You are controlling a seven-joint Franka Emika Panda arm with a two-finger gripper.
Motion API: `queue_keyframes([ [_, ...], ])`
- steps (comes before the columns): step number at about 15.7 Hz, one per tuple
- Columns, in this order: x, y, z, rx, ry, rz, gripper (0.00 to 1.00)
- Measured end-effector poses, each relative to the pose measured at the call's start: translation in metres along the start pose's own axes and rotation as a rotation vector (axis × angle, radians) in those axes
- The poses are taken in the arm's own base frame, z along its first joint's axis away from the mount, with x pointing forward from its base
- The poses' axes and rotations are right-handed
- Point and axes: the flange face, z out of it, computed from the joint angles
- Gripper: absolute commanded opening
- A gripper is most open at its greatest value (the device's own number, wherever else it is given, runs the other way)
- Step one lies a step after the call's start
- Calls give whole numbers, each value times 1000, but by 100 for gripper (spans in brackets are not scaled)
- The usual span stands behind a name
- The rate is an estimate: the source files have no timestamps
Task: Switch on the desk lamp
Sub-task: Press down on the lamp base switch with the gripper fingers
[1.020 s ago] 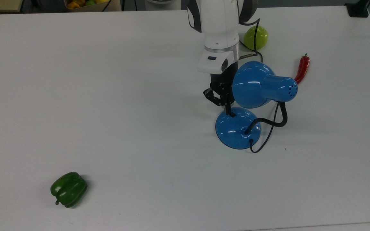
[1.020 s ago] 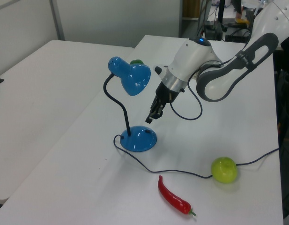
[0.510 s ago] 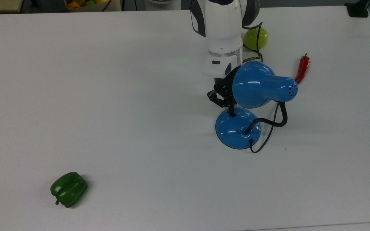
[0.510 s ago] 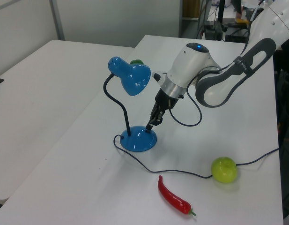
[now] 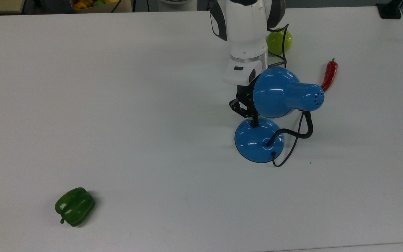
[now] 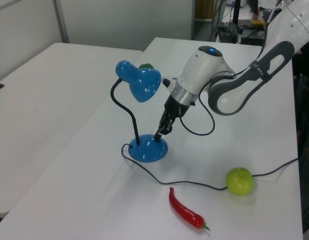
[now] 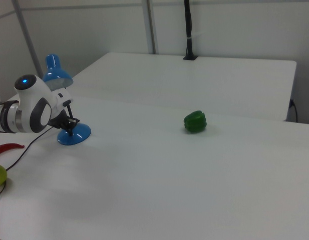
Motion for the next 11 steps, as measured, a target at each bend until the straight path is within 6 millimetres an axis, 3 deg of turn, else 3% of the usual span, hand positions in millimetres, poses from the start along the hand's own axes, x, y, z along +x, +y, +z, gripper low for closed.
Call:
queue_keyframes([
  [11, 0, -2, 4, 2, 0, -2, 0],
])
